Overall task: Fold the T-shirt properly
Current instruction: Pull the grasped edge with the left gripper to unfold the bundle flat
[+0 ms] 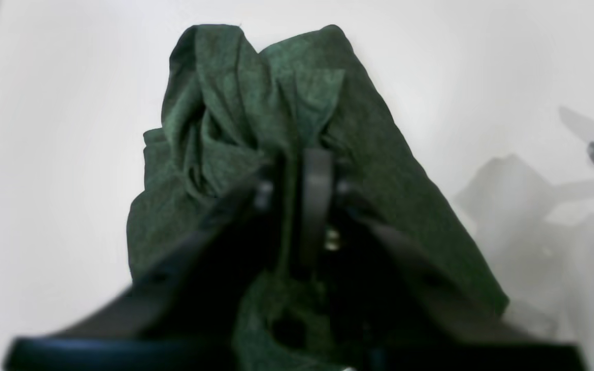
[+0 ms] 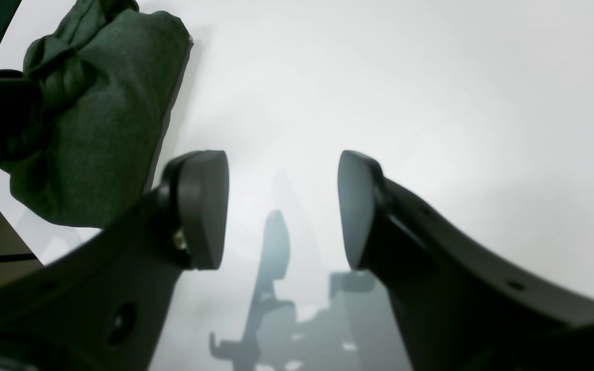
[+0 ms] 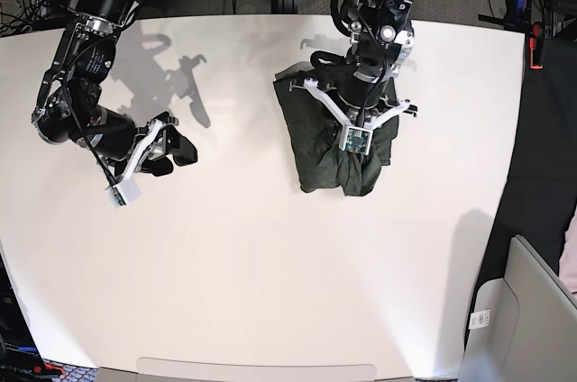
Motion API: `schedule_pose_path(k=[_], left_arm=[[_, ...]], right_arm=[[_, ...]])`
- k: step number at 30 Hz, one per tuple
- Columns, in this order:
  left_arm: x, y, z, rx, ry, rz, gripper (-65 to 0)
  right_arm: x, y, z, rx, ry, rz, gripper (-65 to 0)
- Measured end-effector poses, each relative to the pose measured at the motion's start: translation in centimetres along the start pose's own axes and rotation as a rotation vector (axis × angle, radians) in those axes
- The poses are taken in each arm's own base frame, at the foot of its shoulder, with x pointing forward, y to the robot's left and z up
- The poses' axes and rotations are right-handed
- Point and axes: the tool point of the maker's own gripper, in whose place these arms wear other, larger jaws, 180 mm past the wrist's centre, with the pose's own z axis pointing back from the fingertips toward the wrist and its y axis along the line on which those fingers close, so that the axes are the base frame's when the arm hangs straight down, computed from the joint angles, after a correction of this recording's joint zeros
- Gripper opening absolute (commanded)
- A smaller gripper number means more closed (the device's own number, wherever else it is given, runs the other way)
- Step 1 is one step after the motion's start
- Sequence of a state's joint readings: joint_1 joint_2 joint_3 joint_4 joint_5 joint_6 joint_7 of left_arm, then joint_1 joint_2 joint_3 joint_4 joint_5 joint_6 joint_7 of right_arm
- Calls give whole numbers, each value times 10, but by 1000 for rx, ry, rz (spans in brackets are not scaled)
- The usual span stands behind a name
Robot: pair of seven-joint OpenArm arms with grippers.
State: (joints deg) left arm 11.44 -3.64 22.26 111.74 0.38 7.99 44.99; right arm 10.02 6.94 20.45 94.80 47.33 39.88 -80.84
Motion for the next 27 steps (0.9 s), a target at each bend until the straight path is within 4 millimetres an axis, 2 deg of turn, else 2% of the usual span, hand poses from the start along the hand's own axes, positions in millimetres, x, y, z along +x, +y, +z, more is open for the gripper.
schedule_pose_path(k=[4,8,13,17,23,27], left_arm=[[2,22,1,55,-5,23,-631],[7,52,5,134,-24,60,-632],[-3,85,11,220,-6,99,-632],[-10,94,20,246,5,110,-632],[-22,92,34,253,25,115,-632],[-42,89,42,250,72,114,-633]], right_arm=[[0,0,0,0,0,0,-313],[0,0,0,-1,1,0,-313],[0,0,0,-1,0,0,-313],[0,0,0,-1,0,1,-313],[1,0,0,0,-3,2,-313],[1,0,-1,0,-2,1,-313]])
